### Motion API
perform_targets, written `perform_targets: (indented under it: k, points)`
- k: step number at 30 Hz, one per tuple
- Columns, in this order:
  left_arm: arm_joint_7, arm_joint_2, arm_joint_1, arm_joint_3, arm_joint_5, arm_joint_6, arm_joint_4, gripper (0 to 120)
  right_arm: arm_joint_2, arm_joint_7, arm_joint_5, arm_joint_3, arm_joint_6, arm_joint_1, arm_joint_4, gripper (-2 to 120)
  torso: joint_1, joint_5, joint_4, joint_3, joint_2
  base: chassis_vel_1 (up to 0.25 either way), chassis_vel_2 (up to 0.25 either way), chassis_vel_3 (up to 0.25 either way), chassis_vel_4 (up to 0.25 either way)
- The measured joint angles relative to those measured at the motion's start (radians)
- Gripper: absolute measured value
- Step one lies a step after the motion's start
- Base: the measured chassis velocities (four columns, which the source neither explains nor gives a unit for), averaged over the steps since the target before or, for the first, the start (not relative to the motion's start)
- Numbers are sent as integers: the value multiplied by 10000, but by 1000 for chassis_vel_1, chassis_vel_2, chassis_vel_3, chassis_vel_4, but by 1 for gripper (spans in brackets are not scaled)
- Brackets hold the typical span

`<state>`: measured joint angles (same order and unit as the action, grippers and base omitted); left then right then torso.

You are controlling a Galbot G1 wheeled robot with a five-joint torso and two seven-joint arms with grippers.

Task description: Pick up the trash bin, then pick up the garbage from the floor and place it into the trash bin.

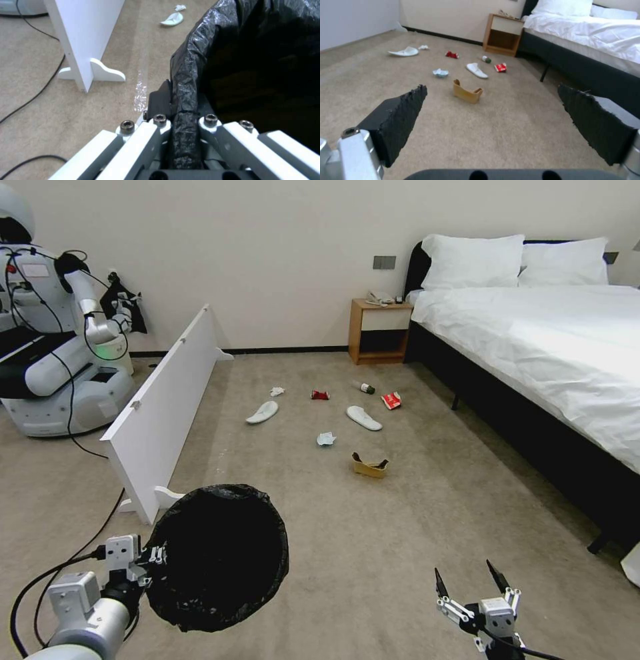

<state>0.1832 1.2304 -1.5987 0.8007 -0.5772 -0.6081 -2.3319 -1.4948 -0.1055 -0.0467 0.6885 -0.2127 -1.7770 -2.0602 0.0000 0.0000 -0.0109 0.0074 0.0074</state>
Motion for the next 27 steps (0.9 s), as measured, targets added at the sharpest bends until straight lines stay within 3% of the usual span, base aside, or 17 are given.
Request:
perform_targets:
  k: [27]
  points:
    - [-17, 30, -16, -64, -29, 1, 67, 4, -34, -91, 46, 35, -28, 12, -61, 100, 0, -1, -1, 1, -1, -108, 110, 105, -110]
